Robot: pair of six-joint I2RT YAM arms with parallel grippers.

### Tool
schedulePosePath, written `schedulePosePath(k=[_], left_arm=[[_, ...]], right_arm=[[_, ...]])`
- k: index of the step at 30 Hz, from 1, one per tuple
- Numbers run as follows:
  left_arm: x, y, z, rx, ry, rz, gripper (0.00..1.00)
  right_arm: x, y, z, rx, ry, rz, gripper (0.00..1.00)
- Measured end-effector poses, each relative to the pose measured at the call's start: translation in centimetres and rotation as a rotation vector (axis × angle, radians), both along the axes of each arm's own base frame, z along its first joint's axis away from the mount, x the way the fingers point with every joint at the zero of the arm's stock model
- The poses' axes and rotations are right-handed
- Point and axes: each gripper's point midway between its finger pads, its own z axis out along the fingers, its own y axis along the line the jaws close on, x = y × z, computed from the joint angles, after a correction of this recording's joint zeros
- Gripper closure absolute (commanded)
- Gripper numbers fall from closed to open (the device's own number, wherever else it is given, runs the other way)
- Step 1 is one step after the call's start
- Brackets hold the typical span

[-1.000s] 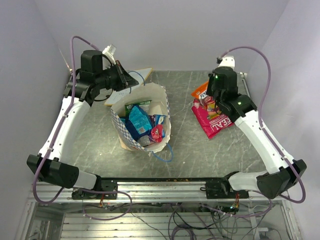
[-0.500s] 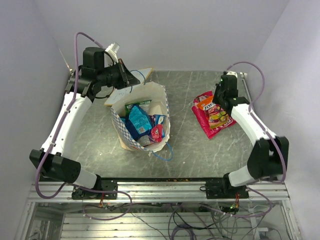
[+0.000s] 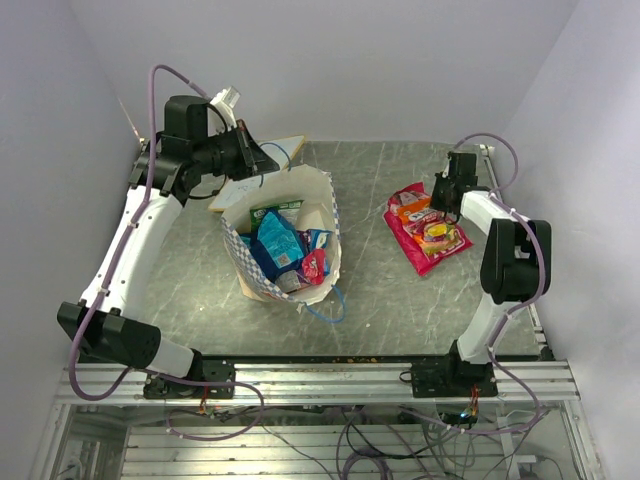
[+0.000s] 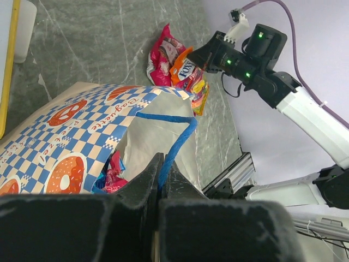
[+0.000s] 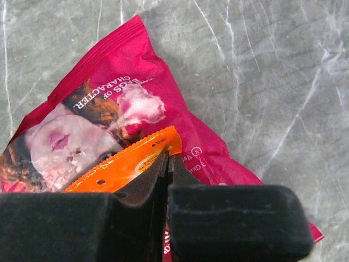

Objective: Take the snacks out of the paper bag
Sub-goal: Place the snack at the center of the board.

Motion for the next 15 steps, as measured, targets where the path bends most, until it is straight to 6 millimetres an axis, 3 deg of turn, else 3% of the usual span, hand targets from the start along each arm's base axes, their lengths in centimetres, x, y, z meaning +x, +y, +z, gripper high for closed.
schedulePosePath(k=[3, 5, 6, 10, 15], left_arm=[[0.0, 0.0, 0.0, 0.001, -0.002, -0.001, 0.93], [-0.1, 0.0, 0.1, -0.002, -0.003, -0.004, 0.93], [-0.1, 0.0, 0.2, -0.003, -0.004, -0.005, 0.93], [-0.5, -0.2, 0.6, -0.022, -0.008, -0.012, 0.93], [-0.8, -0.7, 0.7, -0.074, -0.008, -0.021, 0.93]], right_arm=[[0.6, 0.1, -0.6, 0.018, 0.014, 0.015, 0.98], [0.7, 0.2, -0.5, 0.025, 0.021, 0.022, 0.88], [0.7, 0.3, -0.3, 0.027, 0.026, 0.024, 0.77], [1.1, 0.1, 1.8, 0.022, 0.028, 0.008, 0.54], [-1.2, 0.7, 5.9, 0.065, -0.012, -0.006, 0.42]])
